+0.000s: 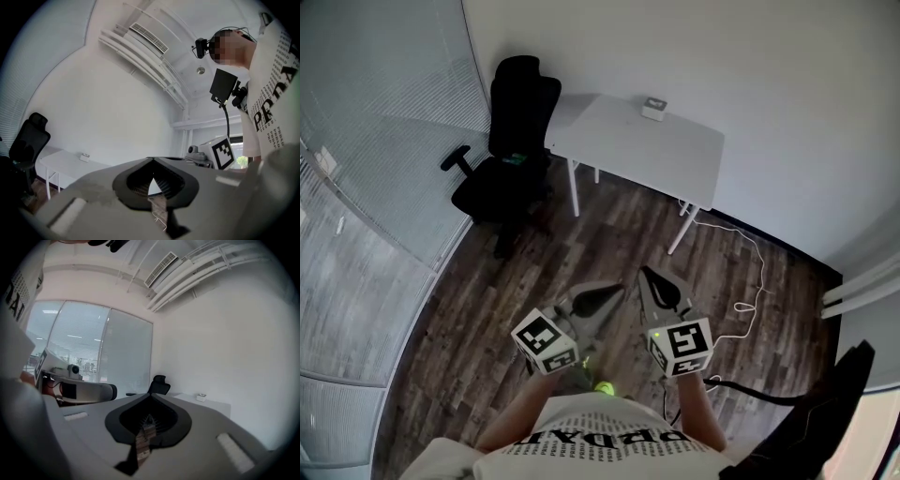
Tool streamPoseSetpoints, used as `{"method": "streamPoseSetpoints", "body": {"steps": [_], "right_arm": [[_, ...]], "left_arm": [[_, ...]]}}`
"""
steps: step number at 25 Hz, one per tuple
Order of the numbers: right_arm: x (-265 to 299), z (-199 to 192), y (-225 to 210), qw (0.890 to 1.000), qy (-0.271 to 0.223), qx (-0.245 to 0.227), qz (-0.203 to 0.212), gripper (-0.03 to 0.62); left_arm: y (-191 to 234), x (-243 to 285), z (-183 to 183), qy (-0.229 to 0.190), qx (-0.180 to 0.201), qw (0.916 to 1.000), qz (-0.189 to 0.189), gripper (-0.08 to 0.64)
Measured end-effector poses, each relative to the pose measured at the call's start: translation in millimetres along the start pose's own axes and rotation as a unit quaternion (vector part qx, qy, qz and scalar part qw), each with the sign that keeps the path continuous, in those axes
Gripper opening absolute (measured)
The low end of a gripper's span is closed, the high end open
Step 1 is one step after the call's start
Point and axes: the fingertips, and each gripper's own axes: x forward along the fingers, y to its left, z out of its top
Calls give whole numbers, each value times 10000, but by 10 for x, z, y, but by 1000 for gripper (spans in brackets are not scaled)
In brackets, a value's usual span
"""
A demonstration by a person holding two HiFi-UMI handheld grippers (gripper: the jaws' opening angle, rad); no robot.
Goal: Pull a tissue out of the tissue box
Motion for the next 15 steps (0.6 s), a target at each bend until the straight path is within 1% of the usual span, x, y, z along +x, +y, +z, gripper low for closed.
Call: {"method": "streamPoseSetpoints", "body": {"steps": [3, 6, 9, 11, 15], "right_arm": [[157, 118, -49, 9998, -55, -148, -81, 9], [304, 174, -82, 9998, -44, -142, -167, 9], [448, 218, -124, 9996, -30, -151, -257, 9], [531, 238, -165, 9994, -4, -114, -340, 9], [693, 266, -269, 9984, 57, 104, -551, 9]], "left_arm": [[164, 41, 92, -53, -52, 9999, -75, -9], [342, 78, 166, -125, -180, 9996, -177, -10], [501, 130, 250, -92, -202, 9994, -266, -10], [593, 171, 275, -46, -196, 9991, -369, -11], [761, 263, 329, 10, -131, 9980, -617, -10]]}}
